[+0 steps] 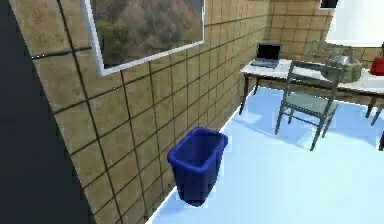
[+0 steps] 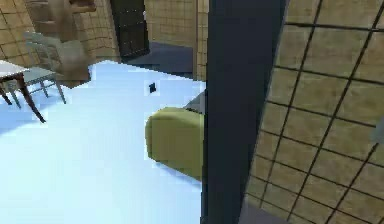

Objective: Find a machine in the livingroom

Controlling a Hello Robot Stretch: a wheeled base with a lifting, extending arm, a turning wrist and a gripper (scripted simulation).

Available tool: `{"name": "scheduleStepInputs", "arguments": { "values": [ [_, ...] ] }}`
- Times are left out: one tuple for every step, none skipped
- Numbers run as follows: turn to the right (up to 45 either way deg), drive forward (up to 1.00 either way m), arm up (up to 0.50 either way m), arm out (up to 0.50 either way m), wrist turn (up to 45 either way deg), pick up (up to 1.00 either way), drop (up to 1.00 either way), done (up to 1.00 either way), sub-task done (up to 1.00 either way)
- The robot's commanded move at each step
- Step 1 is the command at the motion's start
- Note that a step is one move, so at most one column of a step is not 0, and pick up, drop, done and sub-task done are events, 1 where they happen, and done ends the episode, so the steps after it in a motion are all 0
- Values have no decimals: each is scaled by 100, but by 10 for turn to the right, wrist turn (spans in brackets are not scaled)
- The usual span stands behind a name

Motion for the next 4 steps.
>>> {"name": "scheduleStepInputs", "arguments": {
  "values": [
    [450, 0, 0, 0, 0, 0, 0, 0, 0],
    [90, 0, 0, 0, 0, 0, 0, 0, 0],
    [0, 30, 0, 0, 0, 0, 0, 0, 0],
    [-330, 0, 0, 0, 0, 0, 0, 0, 0]
  ]
}}
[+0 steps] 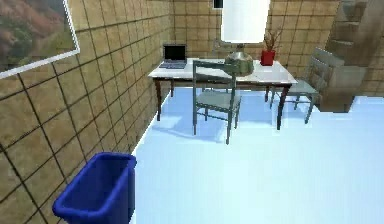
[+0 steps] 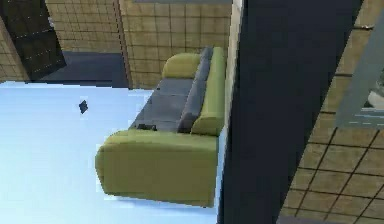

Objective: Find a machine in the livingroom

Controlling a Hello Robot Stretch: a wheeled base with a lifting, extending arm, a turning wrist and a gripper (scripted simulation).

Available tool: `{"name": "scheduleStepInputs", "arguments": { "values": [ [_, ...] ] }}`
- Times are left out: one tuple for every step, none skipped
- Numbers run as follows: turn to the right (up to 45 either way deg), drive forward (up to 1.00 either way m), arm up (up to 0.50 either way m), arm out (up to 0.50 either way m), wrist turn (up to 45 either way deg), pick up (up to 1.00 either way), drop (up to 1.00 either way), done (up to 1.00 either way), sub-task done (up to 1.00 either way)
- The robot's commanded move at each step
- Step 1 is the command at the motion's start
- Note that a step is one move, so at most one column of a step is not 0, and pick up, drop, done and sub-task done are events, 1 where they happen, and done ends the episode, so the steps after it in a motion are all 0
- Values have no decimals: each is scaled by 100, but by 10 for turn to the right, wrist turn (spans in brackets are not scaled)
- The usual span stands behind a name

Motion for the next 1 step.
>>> {"name": "scheduleStepInputs", "arguments": {
  "values": [
    [0, 100, 0, 0, 0, 0, 0, 0, 0]
  ]
}}
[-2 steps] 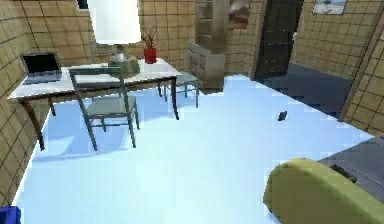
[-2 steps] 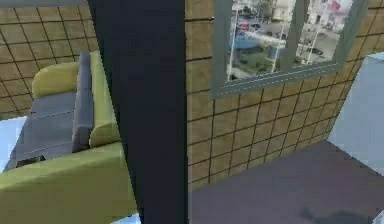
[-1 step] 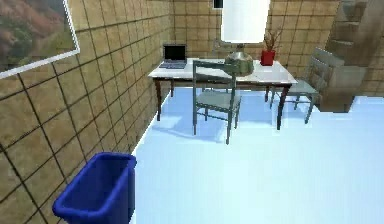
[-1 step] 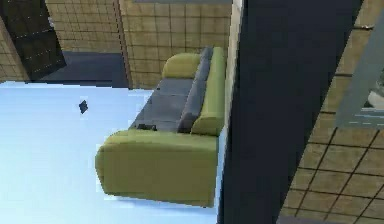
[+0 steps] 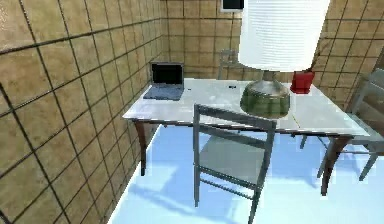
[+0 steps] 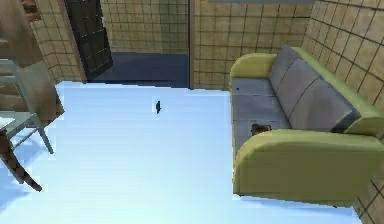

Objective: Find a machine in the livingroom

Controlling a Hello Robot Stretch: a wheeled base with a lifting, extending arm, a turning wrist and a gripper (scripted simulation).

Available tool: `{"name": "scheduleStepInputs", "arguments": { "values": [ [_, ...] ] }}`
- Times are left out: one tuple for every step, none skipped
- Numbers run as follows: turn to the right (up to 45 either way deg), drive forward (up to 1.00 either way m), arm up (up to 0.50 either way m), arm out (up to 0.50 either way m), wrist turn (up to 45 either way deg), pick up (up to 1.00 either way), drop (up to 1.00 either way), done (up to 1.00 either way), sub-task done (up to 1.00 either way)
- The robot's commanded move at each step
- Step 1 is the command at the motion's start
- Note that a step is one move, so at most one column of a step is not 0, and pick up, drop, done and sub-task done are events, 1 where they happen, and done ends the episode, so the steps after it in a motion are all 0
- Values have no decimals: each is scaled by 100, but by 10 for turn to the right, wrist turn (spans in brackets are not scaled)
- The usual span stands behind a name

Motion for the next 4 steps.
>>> {"name": "scheduleStepInputs", "arguments": {
  "values": [
    [-90, 0, 0, 0, 0, 0, 0, 0, 0],
    [0, 25, 0, 0, 0, 0, 0, 0, 0],
    [0, 50, 0, 0, 0, 0, 0, 0, 0],
    [0, 0, 0, 0, 0, 0, 0, 100, 0]
  ]
}}
